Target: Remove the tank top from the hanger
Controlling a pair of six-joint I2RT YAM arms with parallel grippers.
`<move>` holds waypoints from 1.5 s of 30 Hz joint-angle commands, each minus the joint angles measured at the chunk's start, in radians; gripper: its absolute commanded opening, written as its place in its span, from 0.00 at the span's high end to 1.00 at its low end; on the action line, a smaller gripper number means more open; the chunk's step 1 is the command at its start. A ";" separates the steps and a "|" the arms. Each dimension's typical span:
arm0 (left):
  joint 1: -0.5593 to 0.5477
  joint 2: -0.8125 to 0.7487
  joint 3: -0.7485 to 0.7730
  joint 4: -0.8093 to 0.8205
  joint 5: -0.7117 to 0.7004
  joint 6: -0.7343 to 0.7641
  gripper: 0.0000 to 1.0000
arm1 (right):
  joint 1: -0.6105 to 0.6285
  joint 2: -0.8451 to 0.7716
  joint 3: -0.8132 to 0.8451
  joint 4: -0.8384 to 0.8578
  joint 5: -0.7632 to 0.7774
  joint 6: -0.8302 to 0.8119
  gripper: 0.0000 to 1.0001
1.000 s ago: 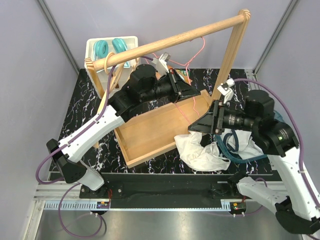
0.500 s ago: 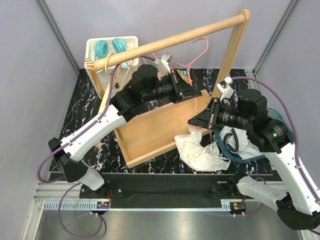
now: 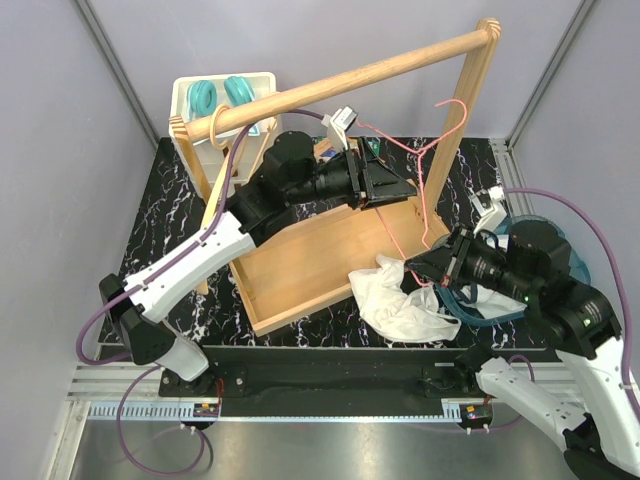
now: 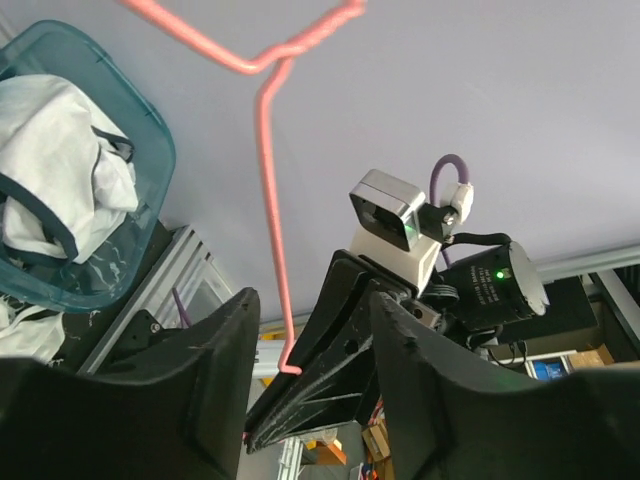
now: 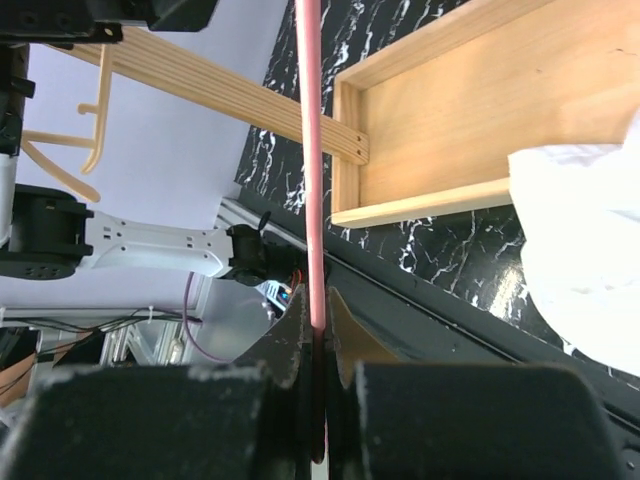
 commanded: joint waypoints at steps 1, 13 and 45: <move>0.001 -0.063 -0.028 0.122 0.086 0.029 0.43 | -0.002 -0.033 0.023 -0.036 0.079 -0.027 1.00; -0.006 -0.070 -0.090 0.211 0.157 -0.008 0.41 | -0.002 0.177 0.415 -0.280 0.353 -0.226 1.00; -0.273 -0.183 -0.065 -0.309 -0.312 0.455 0.42 | -0.003 0.381 0.466 -0.265 0.324 -0.291 0.90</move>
